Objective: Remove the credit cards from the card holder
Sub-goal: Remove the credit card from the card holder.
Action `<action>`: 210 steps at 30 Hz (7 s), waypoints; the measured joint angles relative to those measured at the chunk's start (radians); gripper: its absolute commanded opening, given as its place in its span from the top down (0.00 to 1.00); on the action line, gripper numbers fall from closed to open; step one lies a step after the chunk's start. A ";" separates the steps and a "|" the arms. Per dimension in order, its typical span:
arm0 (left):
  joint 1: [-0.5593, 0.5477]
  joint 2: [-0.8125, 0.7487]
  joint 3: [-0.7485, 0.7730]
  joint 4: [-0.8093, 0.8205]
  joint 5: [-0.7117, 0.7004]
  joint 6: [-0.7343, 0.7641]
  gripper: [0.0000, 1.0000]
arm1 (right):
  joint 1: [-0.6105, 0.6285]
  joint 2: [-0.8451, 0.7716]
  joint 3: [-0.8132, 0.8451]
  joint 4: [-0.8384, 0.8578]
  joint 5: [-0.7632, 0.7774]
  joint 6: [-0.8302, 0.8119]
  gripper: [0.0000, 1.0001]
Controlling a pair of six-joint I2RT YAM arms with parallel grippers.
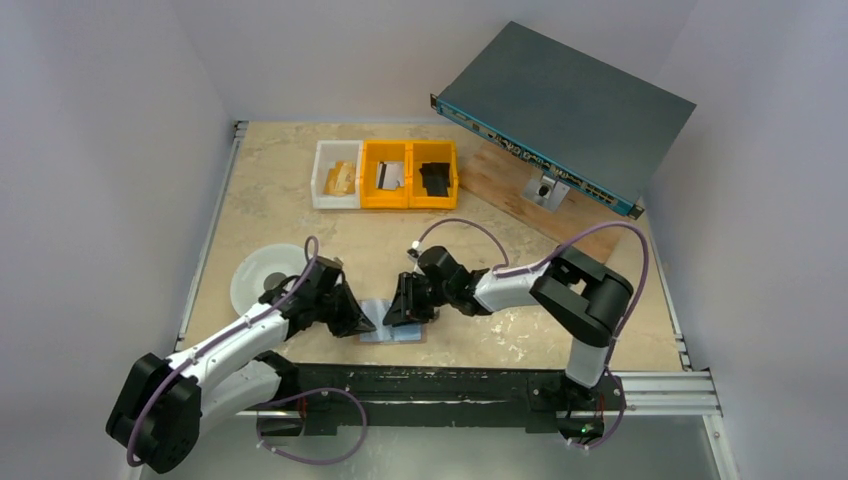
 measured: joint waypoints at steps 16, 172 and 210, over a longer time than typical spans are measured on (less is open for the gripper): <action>-0.097 0.154 0.173 0.009 -0.013 0.070 0.82 | -0.024 -0.296 0.073 -0.382 0.234 -0.120 0.52; -0.085 0.217 0.114 0.061 -0.231 0.071 1.00 | -0.042 -0.043 -0.084 0.067 0.019 -0.008 0.79; -0.158 -0.011 0.095 -0.117 -0.243 -0.009 0.85 | -0.060 -0.124 -0.047 -0.144 0.132 -0.142 0.75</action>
